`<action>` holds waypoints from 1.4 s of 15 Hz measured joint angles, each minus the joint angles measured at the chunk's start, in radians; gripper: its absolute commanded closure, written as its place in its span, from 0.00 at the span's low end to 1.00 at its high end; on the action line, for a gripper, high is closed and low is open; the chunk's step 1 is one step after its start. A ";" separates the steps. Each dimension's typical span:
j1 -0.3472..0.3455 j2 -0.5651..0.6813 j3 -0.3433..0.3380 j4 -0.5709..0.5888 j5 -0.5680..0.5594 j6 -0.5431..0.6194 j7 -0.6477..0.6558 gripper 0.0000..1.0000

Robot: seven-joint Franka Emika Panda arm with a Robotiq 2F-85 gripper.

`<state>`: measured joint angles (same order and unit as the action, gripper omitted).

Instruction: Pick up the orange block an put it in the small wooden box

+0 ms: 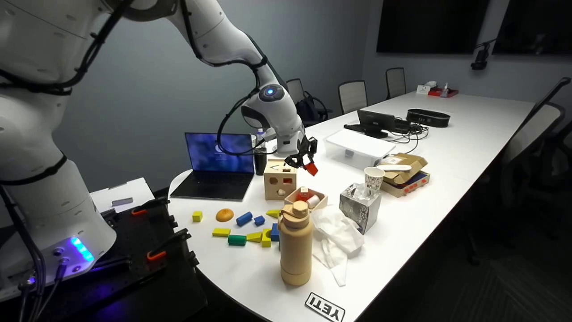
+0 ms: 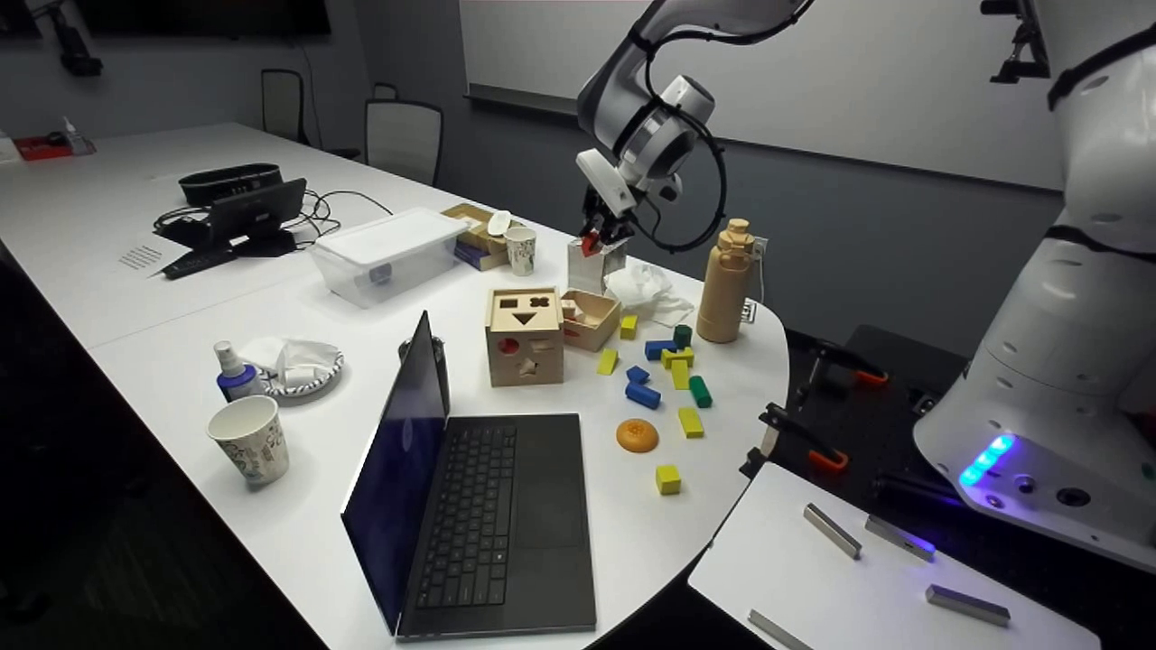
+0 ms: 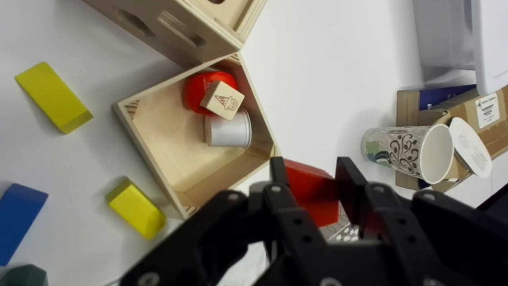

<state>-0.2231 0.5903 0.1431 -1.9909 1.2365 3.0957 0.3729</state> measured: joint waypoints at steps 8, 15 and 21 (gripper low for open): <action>-0.083 0.158 0.082 0.096 0.027 -0.002 -0.013 0.90; -0.117 0.236 0.111 0.143 0.027 -0.002 -0.013 0.33; -0.122 0.239 0.114 0.146 0.027 0.000 -0.013 0.00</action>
<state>-0.3455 0.8289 0.2572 -1.8448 1.2637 3.0952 0.3598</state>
